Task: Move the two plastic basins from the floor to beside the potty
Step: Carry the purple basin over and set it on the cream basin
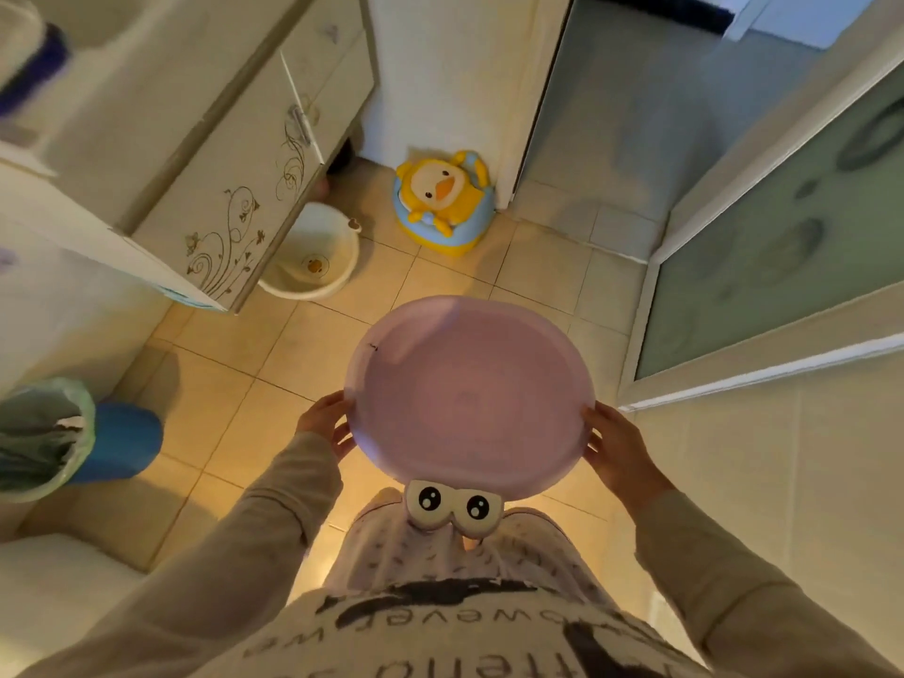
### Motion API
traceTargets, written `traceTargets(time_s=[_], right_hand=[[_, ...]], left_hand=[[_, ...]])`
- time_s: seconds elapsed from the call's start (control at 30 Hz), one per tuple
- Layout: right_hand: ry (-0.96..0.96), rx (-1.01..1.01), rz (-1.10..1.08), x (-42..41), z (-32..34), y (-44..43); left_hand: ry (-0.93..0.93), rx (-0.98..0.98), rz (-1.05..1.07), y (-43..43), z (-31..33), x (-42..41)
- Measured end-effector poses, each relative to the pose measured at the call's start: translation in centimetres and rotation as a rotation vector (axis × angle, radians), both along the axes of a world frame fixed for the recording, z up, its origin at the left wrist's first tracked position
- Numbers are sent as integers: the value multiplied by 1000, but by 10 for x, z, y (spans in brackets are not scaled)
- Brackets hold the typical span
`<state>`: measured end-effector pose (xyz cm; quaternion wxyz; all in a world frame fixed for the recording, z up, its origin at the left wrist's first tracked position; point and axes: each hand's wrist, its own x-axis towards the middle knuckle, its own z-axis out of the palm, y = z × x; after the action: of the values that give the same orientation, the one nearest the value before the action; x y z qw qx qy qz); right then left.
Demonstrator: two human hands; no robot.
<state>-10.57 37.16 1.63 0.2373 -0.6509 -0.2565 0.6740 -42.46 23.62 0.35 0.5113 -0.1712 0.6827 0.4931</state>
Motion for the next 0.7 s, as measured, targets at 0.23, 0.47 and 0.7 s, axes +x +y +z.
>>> traceTargets(time_s=[0.23,0.47,0.7], right_hand=[[-18,31,179,-11,5,113],[-28,35,267,-47,0,198],[-56,11,287,-103,6,275]], left_hand=[[-46,-30,140,56,-3,17],[-75,-21,221,119,-17,-3],[-117,9,301,182,-16,-45]])
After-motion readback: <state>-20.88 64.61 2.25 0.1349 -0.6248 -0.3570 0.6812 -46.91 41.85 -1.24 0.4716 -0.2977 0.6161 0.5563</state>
